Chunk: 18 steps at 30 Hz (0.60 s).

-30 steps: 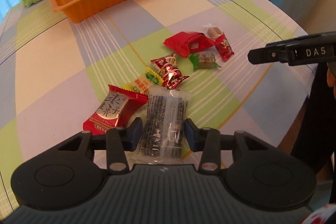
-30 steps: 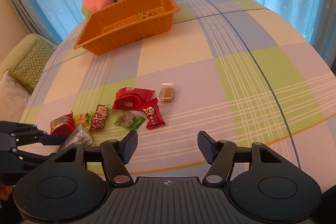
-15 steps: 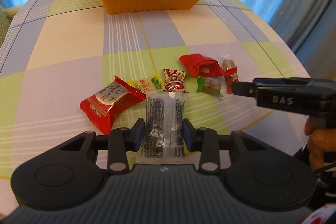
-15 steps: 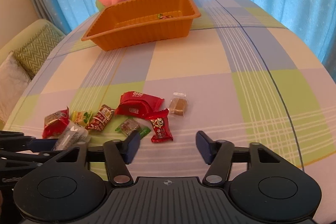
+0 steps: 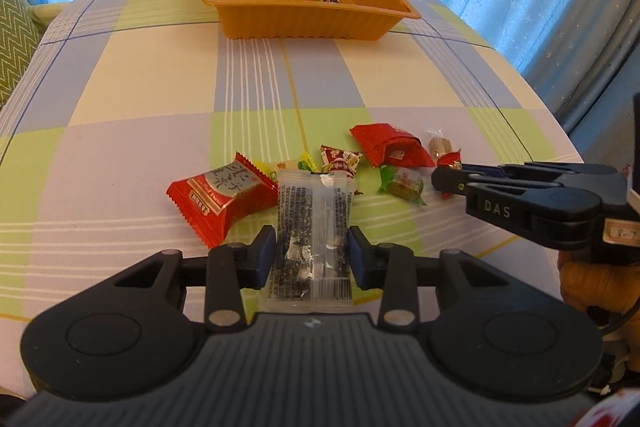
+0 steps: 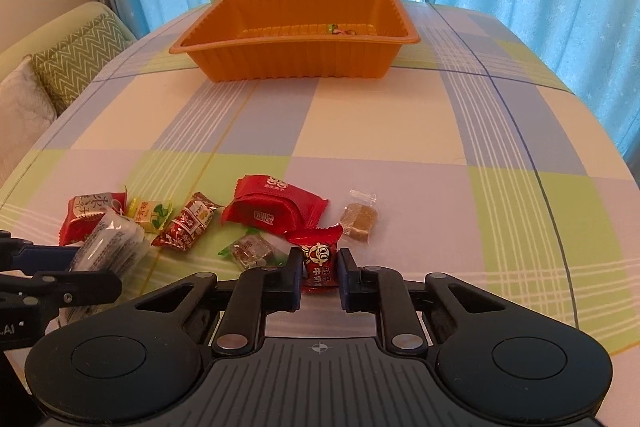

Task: Organize snacks
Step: 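Grasp the clear packet of dark sticks with the left tool while the right tool grasps a red candy, then carry both snacks into the orange tray and open both tools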

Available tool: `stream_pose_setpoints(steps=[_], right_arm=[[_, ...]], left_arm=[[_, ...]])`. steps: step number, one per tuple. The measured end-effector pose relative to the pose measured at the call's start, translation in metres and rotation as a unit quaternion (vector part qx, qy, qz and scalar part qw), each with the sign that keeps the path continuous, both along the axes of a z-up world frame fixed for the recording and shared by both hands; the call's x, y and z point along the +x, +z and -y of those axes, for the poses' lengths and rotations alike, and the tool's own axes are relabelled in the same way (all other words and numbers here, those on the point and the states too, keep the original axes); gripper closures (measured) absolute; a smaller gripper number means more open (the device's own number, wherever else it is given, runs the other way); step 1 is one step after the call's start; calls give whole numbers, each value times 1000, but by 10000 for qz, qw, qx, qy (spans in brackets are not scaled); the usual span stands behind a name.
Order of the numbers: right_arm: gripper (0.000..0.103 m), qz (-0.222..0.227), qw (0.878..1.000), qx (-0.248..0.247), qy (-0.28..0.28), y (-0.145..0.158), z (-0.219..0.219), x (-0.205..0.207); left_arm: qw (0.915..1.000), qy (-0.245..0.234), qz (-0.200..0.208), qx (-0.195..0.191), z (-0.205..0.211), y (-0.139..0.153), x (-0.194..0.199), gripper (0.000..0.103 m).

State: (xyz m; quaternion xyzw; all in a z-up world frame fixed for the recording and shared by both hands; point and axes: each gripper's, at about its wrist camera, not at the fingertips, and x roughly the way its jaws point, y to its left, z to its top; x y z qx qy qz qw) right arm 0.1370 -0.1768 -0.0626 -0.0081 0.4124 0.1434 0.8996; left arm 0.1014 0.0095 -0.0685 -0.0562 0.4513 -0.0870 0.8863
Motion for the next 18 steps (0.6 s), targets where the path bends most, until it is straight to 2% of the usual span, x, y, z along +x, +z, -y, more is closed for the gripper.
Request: stream_pose_setpoints(steps=[18], right_arm=[[85,265,9989,374,-91,59,5,-25]], left_arm=[[9988,217,426,47,9,39,-3,68]])
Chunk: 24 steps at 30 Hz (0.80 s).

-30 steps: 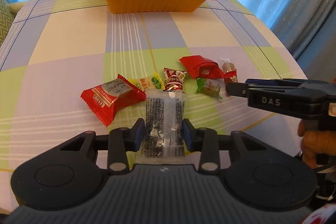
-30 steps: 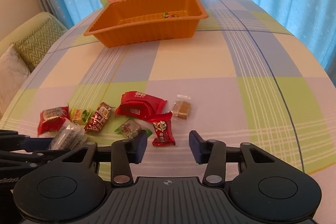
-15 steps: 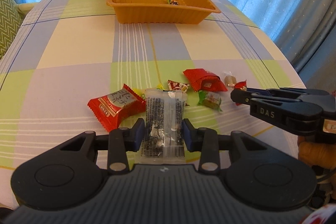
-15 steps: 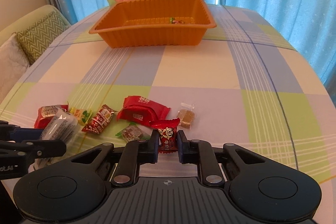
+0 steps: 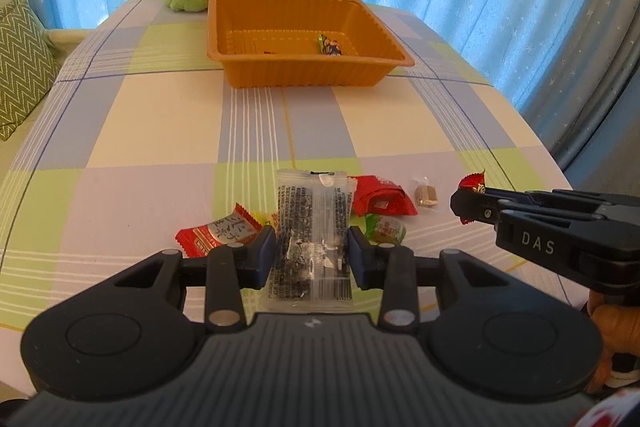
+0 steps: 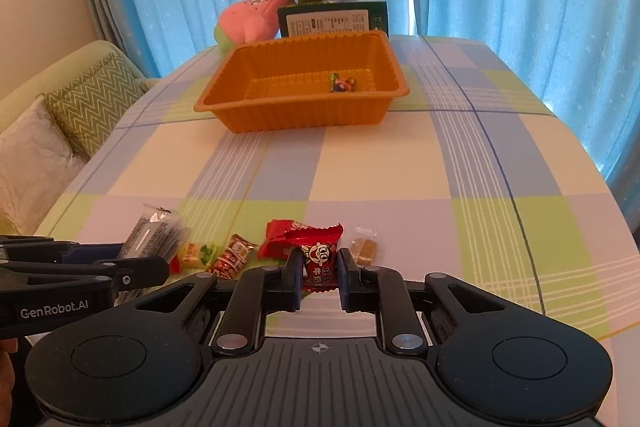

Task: Organize snacks
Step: 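Carry both snacks into the orange tray and open both tools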

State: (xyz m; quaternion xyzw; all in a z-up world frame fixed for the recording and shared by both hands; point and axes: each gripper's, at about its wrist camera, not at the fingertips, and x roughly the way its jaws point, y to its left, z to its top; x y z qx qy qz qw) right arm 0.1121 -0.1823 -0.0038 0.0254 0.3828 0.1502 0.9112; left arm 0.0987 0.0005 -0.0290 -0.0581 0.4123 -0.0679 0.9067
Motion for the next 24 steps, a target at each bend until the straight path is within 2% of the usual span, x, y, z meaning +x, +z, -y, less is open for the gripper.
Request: stream_pose_setpoints(steps=[15,24], right_arm=[[85,-19,10000,34,51,12,-1,-2],[85,80,9999,50,82,27,-3,37]], left_arm=[[9999,37,120,-21,-1,13,-2,68],[9993,-9,364,-26,-9,29,34,68]])
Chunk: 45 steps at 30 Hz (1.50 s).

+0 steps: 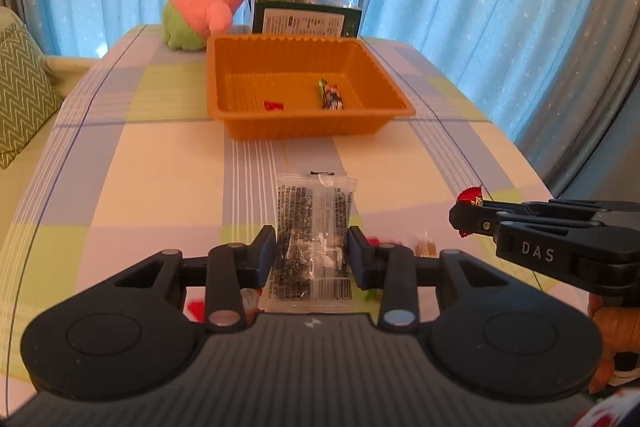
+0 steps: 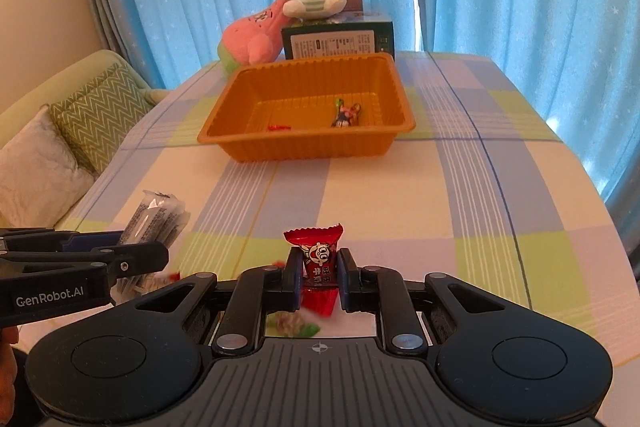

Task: Organize snacks
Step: 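Carry both snacks into the orange tray and open both tools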

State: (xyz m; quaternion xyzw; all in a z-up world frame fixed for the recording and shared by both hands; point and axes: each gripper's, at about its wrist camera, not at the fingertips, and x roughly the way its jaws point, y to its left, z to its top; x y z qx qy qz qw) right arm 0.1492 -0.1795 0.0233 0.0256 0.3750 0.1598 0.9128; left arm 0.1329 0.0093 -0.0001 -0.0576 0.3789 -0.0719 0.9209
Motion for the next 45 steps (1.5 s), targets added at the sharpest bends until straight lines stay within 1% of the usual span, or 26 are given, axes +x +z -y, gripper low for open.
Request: stream_pose_setpoints(steps=[4,11,18,24,32,38,41,45], right_arm=[[85,126,9999,-31,31,12,-1,32],[85,281,9995,-23,109,33,-8,99],[85,254,9996,53,80,37,-17,154],[85,112,9998,193,-11,30,-22,191],[85,-41,9998,183,-104,16,-23,215],[85,-84,9997,178,-138,9,-23,220],[85,-130,9996,183,-159,5,-22,222],[85,-151,9995,191,-204,4,-18,224]], left_arm=[[9999,-3,145,70,-3,10,31,68],[9996,106,268,82,-14,22,93,68],[9990,294,340,81,-29,25,152,68],[9987,414,287,9,-38,14,192,68],[9991,409,143,-38,-42,-4,216,68],[9989,442,177,-4,-43,-13,227,68],[9988,459,173,-39,-47,-15,228,66],[9986,478,232,-38,-51,-13,222,66]])
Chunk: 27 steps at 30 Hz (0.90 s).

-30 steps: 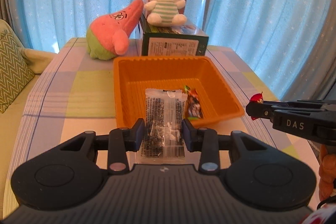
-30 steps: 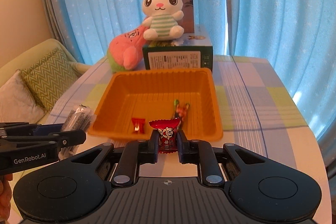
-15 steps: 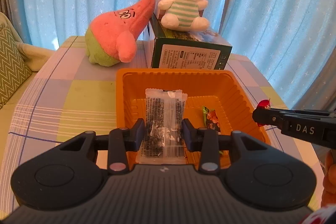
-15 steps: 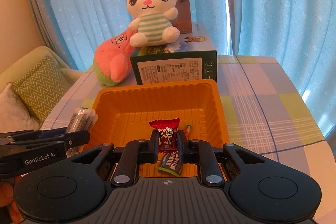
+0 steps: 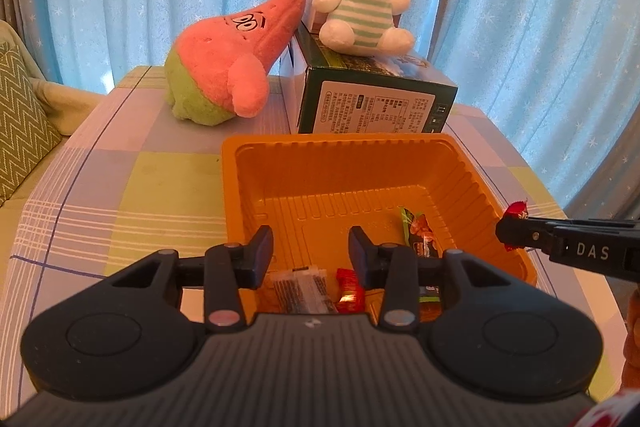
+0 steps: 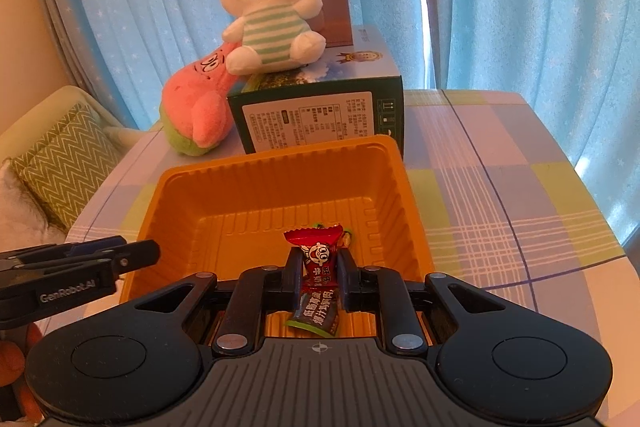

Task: Organize snacks
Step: 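Carry both snacks into the orange tray and open both tools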

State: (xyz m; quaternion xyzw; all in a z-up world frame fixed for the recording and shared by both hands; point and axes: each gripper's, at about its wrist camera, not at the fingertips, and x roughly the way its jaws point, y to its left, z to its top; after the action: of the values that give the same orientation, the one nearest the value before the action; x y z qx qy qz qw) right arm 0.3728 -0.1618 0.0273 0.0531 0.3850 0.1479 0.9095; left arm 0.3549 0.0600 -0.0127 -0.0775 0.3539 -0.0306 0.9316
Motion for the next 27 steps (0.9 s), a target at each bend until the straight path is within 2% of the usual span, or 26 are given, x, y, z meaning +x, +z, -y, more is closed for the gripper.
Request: stream_pose_setpoints(steps=[13,16,17,18,19,20,27], right_arm=[[85,-106,9998,105,-141,0,12,7],[84,-164,9998,101,-68,-1,12,10],[82,-164,9998,85,-73,-1,12,10],[70,-131,9998,131,-86,-1,13,9],[51,-94,9997,198,-97,0,15,7],[46,-62,9996,240,-129,1,17,6],[46,-64,9990,337,-273,9,30,-16]], left_arm=[[10000,-53,2,-46,0,2,-11,65],[10000,-56,13,-29,1,3,-13,59],[10000,-47,9,-15,2,3,-14,55],[10000,-50,12,-9,2,4,-16,53],[10000,-64,14,-5,2,4,-17,52],[10000,-71,12,4,3,4,-19,51],[9999,-74,4,-75,5,9,-44,48]])
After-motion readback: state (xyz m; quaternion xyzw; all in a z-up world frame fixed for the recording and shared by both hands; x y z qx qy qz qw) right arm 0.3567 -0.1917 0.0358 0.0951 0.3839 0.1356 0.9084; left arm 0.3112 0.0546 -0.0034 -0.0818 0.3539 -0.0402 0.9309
